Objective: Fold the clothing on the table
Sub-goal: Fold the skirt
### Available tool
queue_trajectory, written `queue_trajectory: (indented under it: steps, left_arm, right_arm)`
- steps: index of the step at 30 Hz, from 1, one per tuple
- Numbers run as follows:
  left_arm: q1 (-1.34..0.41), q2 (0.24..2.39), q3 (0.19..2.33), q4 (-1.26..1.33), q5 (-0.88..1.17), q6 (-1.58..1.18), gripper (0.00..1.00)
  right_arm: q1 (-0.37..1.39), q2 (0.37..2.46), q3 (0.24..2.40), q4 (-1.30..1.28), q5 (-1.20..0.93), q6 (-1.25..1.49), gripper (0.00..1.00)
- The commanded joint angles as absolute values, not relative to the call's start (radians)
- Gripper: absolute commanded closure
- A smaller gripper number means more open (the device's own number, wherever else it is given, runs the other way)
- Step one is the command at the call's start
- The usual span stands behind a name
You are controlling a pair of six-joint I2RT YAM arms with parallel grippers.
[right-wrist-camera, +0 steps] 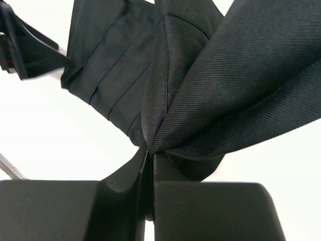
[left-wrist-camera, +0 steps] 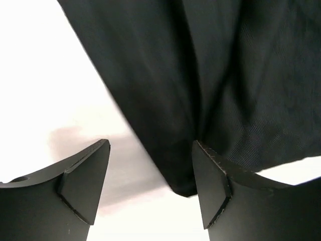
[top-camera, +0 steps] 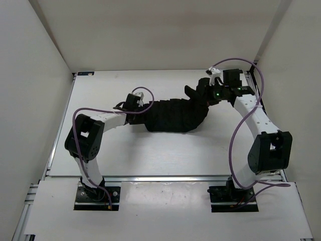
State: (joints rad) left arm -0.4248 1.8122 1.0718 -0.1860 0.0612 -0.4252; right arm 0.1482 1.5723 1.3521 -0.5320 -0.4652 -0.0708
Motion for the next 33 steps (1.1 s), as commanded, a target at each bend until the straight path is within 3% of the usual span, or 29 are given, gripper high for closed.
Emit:
queue_trajectory:
  steps: [1,18,25,26,27,28,29,30,33]
  left_arm:
    - [-0.457,1.81,1.029,-0.134,0.097,-0.457,0.22]
    - [-0.512,1.855,0.946,-0.017,0.207,-0.511,0.25]
    - [-0.529,1.838,0.893,0.069,0.245,-0.554,0.25]
    - [-0.52,1.835,0.888,0.078,0.255,-0.554,0.26]
    - [-0.525,1.827,0.879,0.081,0.252,-0.558,0.26]
    - [-0.522,1.822,0.873,0.083,0.259,-0.555,0.26]
    - [-0.512,1.813,0.858,0.086,0.265,-0.561,0.26]
    - [-0.508,1.799,0.841,0.093,0.265,-0.564,0.25]
    - [-0.489,1.744,0.786,0.106,0.265,-0.578,0.25]
  right_arm:
    - [0.216,1.561,1.43,-0.532,-0.362,-0.114,1.0]
    - [0.604,1.744,1.545,-0.47,-0.114,-0.176,1.0]
    - [0.687,1.813,1.598,-0.457,-0.182,-0.14,1.0]
    - [0.695,1.81,1.589,-0.454,-0.192,-0.13,0.9]
    - [0.71,1.824,1.577,-0.453,-0.193,-0.136,0.66]
    - [0.716,1.833,1.574,-0.456,-0.202,-0.15,0.54]
    - [0.732,1.842,1.563,-0.456,-0.189,-0.159,0.29]
    - [0.735,1.838,1.56,-0.453,-0.186,-0.169,0.2]
    - [0.73,1.844,1.563,-0.46,-0.207,-0.187,0.19]
